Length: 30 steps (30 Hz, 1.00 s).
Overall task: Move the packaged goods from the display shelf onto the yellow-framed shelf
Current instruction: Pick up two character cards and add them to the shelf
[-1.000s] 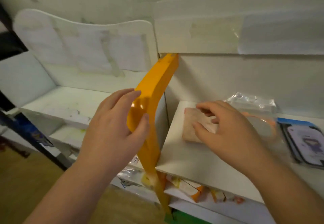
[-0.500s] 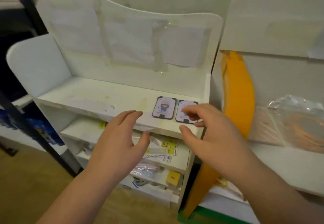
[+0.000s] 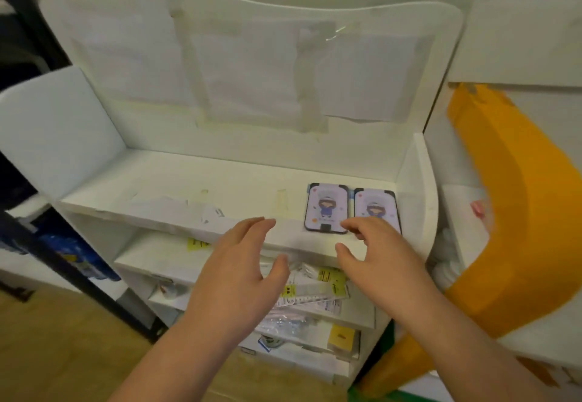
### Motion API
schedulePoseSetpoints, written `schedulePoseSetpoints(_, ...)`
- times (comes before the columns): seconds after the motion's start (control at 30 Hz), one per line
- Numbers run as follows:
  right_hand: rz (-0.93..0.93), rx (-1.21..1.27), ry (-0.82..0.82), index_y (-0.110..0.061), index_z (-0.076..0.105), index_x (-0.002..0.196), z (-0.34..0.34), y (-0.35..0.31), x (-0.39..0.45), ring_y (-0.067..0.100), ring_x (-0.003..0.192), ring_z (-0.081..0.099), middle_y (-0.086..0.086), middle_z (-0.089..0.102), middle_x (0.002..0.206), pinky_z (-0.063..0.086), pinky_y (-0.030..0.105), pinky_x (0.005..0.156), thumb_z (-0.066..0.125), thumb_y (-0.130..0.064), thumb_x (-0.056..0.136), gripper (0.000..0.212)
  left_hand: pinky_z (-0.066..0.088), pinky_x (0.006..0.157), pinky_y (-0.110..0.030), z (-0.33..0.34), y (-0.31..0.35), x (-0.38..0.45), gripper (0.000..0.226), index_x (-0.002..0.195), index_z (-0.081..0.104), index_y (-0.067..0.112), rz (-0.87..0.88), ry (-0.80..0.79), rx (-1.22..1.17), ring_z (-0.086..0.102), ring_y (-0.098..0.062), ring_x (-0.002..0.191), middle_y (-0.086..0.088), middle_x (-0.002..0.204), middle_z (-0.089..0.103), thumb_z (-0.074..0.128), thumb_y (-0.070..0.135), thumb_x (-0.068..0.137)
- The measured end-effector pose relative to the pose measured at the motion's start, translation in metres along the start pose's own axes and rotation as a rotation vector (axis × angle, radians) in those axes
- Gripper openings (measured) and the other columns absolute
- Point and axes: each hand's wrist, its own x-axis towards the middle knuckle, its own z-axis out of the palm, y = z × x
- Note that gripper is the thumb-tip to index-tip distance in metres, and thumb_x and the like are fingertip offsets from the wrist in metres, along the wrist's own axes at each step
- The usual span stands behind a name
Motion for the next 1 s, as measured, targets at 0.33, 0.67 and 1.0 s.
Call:
schedulePoseSetpoints(0.33, 0.221, -0.244, -0.027, -0.02, 0.04, 0.139, 0.024, 0.031, 0.067, 0.023, 0.132, 0.035, 0.006, 0.036, 0.146, 0.04, 0.038, 0.107, 0.042, -0.043, 0.097, 0.048, 0.036, 0.103, -0.023, -0.005, -0.03, 0.081, 0.054, 0.144, 0.041, 0.037, 0.066, -0.073, 0.021, 0.04, -0.003, 0.131, 0.023, 0.145, 0.038, 0.055, 0.043, 0.092)
schedulePoseSetpoints(0.67, 0.448, -0.356, -0.015, -0.022, 0.017, 0.152, 0.049, 0.041, 0.085, 0.037, 0.15, -0.006, 0.021, -0.004, 0.163, 0.005, 0.045, 0.122, 0.028, -0.049, 0.101, 0.059, 0.035, 0.104, -0.023, 0.032, -0.048, 0.145, 0.052, 0.141, 0.047, 0.032, 0.209, -0.26, -0.057, 0.045, -0.005, 0.128, 0.02, 0.14, 0.045, 0.059, 0.038, 0.09)
schedulePoseSetpoints(1.0, 0.648, -0.36, 0.022, -0.03, 0.032, 0.136, 0.054, 0.024, 0.101, 0.032, 0.138, 0.02, 0.013, 0.018, 0.15, 0.025, 0.043, 0.114, 0.041, -0.062, 0.09, 0.056, 0.032, 0.103, -0.019, 0.039, -0.081, 0.191, 0.051, 0.14, 0.049, 0.031, 0.356, -0.329, -0.108, 0.045, -0.006, 0.13, 0.018, 0.14, 0.047, 0.059, 0.038, 0.09)
